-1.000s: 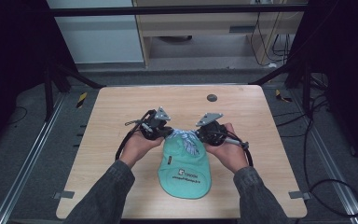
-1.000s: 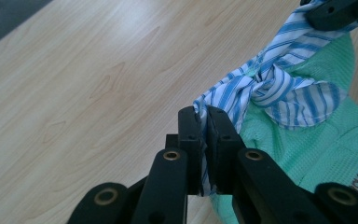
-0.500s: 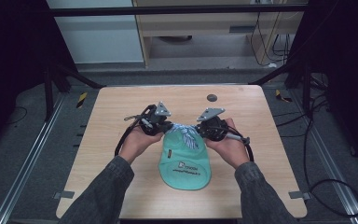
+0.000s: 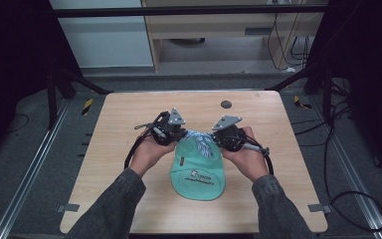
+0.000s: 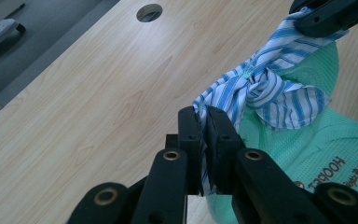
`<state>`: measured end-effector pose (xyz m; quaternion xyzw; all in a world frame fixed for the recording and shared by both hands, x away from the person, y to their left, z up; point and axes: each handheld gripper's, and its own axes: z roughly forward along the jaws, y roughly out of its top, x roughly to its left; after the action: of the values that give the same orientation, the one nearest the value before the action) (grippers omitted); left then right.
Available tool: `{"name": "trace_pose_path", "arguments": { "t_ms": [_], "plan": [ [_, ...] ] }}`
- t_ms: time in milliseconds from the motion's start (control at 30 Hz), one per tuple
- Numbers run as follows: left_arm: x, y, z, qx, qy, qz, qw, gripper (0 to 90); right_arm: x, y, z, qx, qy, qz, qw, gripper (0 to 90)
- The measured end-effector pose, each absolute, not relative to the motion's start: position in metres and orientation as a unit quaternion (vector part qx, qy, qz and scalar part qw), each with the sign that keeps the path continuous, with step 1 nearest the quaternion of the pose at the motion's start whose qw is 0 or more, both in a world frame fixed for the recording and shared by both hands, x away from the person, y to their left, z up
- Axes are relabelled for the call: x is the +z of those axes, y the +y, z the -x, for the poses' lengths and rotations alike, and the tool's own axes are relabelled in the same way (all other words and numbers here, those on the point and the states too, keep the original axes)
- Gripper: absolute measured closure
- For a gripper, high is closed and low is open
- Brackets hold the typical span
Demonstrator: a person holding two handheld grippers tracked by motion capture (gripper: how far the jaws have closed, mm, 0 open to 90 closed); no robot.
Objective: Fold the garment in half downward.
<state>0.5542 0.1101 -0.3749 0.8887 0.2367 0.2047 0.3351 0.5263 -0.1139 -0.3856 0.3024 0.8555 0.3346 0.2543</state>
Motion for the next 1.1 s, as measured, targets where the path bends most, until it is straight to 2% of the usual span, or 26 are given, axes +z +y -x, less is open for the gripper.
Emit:
{"name": "trace_pose_path", "arguments": {
  "t_ms": [467,1100],
  "plan": [
    [-0.379,0.111,-0.552,0.225,0.230,-0.887,0.332,85.6,-0.390,-0.112,-0.538,0.329,0.859,-0.292,0.262,83.4],
    [-0.399,0.114,-0.534,0.240,0.215,-0.886,0.332,85.4,-0.408,-0.110,-0.518,0.329,0.864,-0.274,0.264,83.7]
  ]
}}
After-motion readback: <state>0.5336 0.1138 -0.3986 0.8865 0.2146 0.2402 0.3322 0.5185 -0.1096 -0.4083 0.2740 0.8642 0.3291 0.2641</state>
